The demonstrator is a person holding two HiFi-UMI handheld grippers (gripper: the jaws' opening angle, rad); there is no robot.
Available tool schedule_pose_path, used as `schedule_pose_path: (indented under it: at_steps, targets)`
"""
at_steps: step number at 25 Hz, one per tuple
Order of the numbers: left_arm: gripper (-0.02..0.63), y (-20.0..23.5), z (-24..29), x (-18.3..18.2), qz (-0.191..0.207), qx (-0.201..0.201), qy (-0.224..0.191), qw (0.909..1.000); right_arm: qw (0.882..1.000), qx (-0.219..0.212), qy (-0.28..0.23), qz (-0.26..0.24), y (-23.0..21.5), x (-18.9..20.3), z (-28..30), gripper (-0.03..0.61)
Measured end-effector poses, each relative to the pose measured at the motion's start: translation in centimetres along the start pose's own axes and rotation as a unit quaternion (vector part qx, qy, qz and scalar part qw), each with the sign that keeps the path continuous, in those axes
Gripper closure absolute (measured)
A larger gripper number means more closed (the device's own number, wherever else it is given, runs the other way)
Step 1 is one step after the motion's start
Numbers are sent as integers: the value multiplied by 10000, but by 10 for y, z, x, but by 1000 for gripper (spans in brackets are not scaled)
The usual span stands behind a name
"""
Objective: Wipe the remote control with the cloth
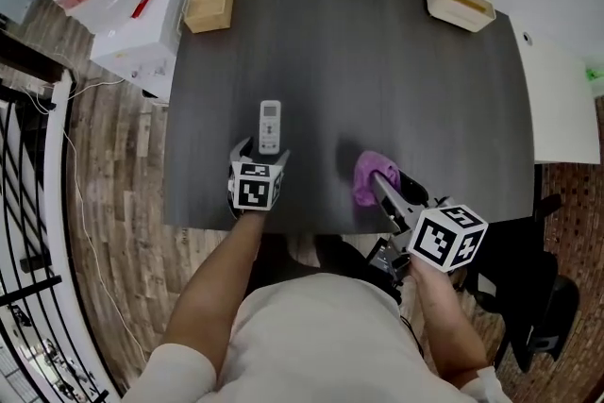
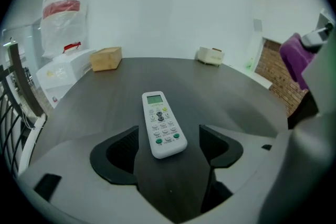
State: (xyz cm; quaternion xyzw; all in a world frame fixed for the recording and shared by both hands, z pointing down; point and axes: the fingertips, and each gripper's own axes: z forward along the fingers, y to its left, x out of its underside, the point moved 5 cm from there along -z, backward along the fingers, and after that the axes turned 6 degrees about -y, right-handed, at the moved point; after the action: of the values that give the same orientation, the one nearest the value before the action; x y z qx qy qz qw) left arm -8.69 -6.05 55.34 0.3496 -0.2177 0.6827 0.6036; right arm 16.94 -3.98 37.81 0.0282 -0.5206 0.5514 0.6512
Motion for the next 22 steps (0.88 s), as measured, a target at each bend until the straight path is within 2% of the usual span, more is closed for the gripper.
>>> schedule_pose_path:
  at_steps: [4,6,7,8,11,17,20,22]
  targets:
    - [275,-2,15,1,609,440,129,9971,9998,205,-21,-72,12,9,3,430]
    - [279,-5,15,5,842,792,233,9930,9995,287,-15,-117,16,14,5,430]
    - [304,-8,15,8,964,1012,285,9898,9994,310,-7,-140,18,16,6,429]
    - [371,-11,13,11,1115,1213,339,9858,9993,325,8,-168,20,19,8,430]
    - [449,-17,7,19,1447,1567,403,9762,9991,356,76,-237,24,24,15,429]
    - [429,-5,-4,12,1411,1944,121,9707,9989,370,151,-240,29,27,26,428]
    - [372,17,-2,-4,1919,2104,-4,9586,9987,422,173,-241,28,27,27,429]
    - [347,31,8,-17,2342,2284,63,9449,9985,460,195,-227,26,28,26,430]
